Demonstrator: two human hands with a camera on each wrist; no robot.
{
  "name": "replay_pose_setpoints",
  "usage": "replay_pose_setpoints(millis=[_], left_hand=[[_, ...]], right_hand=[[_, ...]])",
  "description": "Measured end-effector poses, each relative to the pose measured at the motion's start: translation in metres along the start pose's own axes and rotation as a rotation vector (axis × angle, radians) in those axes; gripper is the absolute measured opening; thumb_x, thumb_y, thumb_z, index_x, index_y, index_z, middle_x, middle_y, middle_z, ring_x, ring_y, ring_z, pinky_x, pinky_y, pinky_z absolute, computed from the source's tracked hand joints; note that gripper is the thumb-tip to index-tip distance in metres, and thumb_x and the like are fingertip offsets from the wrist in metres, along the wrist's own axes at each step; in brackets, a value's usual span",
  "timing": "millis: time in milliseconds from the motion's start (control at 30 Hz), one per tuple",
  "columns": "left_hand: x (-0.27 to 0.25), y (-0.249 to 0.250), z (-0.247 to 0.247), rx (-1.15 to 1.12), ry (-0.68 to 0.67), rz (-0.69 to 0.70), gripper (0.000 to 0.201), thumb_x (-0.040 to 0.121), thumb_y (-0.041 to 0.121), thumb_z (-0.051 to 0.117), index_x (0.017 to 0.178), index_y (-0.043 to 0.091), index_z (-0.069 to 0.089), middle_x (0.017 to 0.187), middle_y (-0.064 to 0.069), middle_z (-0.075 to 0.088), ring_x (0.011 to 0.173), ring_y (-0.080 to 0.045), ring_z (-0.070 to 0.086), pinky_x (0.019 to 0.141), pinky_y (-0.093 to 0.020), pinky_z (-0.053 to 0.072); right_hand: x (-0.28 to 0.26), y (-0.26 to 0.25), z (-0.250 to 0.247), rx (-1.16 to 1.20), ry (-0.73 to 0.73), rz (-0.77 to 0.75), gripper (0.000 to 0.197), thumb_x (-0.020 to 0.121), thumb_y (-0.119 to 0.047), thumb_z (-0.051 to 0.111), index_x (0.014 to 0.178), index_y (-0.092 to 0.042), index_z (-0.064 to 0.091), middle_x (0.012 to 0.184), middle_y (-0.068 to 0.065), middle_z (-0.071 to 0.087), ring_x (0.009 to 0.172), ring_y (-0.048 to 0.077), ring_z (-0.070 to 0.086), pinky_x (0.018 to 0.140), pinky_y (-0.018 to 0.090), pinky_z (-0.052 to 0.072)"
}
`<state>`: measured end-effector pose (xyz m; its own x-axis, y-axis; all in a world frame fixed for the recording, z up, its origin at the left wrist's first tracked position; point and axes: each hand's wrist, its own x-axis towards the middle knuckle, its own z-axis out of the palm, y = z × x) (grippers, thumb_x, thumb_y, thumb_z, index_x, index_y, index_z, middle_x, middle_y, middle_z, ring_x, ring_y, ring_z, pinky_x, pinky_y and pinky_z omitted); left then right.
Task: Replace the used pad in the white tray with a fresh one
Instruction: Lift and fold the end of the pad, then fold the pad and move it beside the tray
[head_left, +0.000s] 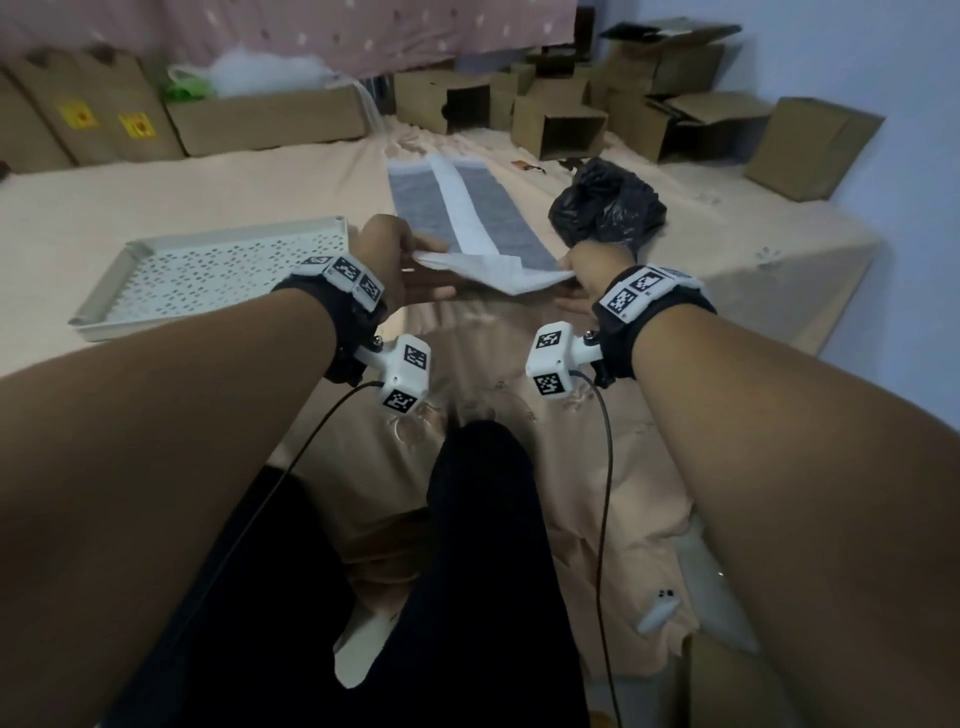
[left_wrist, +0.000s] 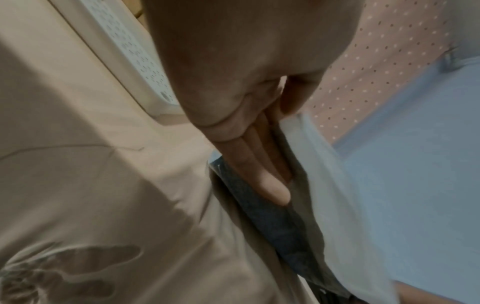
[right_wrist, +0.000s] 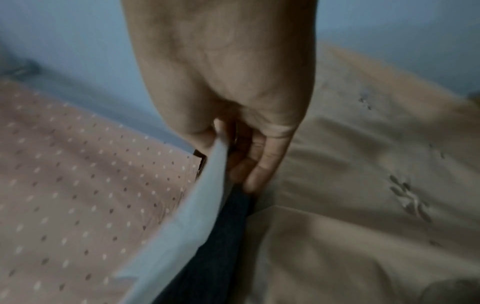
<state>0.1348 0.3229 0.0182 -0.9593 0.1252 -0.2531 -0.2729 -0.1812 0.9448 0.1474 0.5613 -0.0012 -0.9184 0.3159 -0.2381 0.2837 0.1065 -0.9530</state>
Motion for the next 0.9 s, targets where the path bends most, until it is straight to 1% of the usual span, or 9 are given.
replay_pose_setpoints(millis=[100, 167, 300, 367, 500, 633, 700, 800, 900], left_hand=[[-0.005, 0.008, -0.001, -0.077, -0.119, -0.044, 0.055, 0.078, 0.000, 0.026, 0.118, -0.006, 0.063, 0.120, -0.026, 0.068, 0.105, -0.043, 0.070, 0.090, -0.052, 0.057], [0.004, 0.011, -0.001, 0.036, -0.128, -0.030, 0.062, 0.076, -0.011, 0.024, 0.128, -0.006, 0.059, 0.126, -0.023, 0.067, 0.107, -0.037, 0.069, 0.090, -0.049, 0.058], [0.028, 0.016, -0.002, 0.250, -0.037, 0.090, 0.043, 0.082, -0.016, 0.052, 0.117, 0.002, 0.067, 0.104, -0.023, 0.070, 0.090, -0.034, 0.071, 0.069, -0.041, 0.062], [0.040, 0.024, -0.004, 0.372, 0.009, 0.153, 0.019, 0.084, -0.002, 0.069, 0.102, 0.005, 0.071, 0.088, -0.016, 0.069, 0.075, -0.030, 0.068, 0.062, -0.038, 0.061], [0.066, 0.040, -0.011, 0.607, 0.081, 0.216, 0.010, 0.086, 0.017, 0.075, 0.085, 0.007, 0.072, 0.066, -0.009, 0.064, 0.047, -0.020, 0.060, 0.043, -0.025, 0.051], [0.089, 0.046, -0.022, 0.711, 0.107, 0.164, 0.028, 0.083, 0.021, 0.075, 0.067, 0.007, 0.057, 0.058, -0.010, 0.053, 0.042, -0.020, 0.044, 0.042, -0.022, 0.036], [0.098, 0.050, -0.026, 0.789, 0.155, 0.137, 0.028, 0.083, 0.029, 0.075, 0.072, 0.010, 0.057, 0.065, -0.011, 0.058, 0.047, -0.022, 0.049, 0.045, -0.025, 0.040], [0.120, 0.061, -0.037, 0.879, 0.275, 0.148, 0.028, 0.083, 0.037, 0.072, 0.078, 0.013, 0.059, 0.077, -0.012, 0.068, 0.059, -0.027, 0.063, 0.060, -0.034, 0.051], [0.157, 0.075, -0.042, 0.851, 0.292, 0.109, 0.025, 0.086, 0.026, 0.070, 0.087, 0.001, 0.070, 0.086, -0.016, 0.075, 0.059, -0.026, 0.067, 0.059, -0.033, 0.055]], right_hand=[[-0.003, -0.013, -0.001, 0.490, 0.049, 0.084, 0.015, 0.097, -0.008, 0.042, 0.090, -0.004, 0.054, 0.090, 0.017, 0.061, 0.082, 0.031, 0.063, 0.085, 0.044, 0.057], [-0.001, -0.019, -0.001, 0.577, 0.075, 0.096, 0.023, 0.101, -0.008, 0.036, 0.089, -0.003, 0.055, 0.084, 0.018, 0.058, 0.074, 0.029, 0.059, 0.088, 0.043, 0.055], [0.008, -0.022, -0.001, 0.437, 0.089, 0.069, 0.029, 0.096, 0.004, 0.033, 0.114, -0.004, 0.055, 0.085, 0.013, 0.062, 0.080, 0.026, 0.067, 0.073, 0.033, 0.059], [0.012, -0.027, 0.001, 0.339, 0.076, 0.065, 0.033, 0.091, 0.008, 0.037, 0.102, -0.011, 0.061, 0.084, 0.010, 0.067, 0.087, 0.025, 0.069, 0.088, 0.040, 0.055], [0.030, -0.035, 0.013, 0.164, 0.084, -0.010, 0.010, 0.088, -0.010, 0.060, 0.080, -0.009, 0.065, 0.077, 0.008, 0.071, 0.058, 0.017, 0.062, 0.057, 0.031, 0.048], [0.057, -0.045, 0.025, 0.076, 0.115, -0.057, 0.007, 0.085, -0.013, 0.060, 0.083, -0.008, 0.064, 0.063, 0.011, 0.066, 0.045, 0.018, 0.056, 0.045, 0.024, 0.043], [0.067, -0.052, 0.031, 0.046, 0.104, -0.050, 0.007, 0.085, -0.009, 0.056, 0.078, -0.009, 0.056, 0.067, 0.016, 0.061, 0.051, 0.022, 0.055, 0.045, 0.025, 0.040], [0.089, -0.066, 0.039, 0.014, 0.093, -0.037, 0.018, 0.084, -0.008, 0.050, 0.102, -0.012, 0.050, 0.079, 0.017, 0.060, 0.059, 0.024, 0.056, 0.044, 0.025, 0.038], [0.117, -0.090, 0.046, -0.091, 0.029, 0.010, 0.008, 0.089, -0.010, 0.048, 0.091, -0.008, 0.055, 0.076, 0.012, 0.060, 0.056, 0.023, 0.054, 0.050, 0.024, 0.040]])
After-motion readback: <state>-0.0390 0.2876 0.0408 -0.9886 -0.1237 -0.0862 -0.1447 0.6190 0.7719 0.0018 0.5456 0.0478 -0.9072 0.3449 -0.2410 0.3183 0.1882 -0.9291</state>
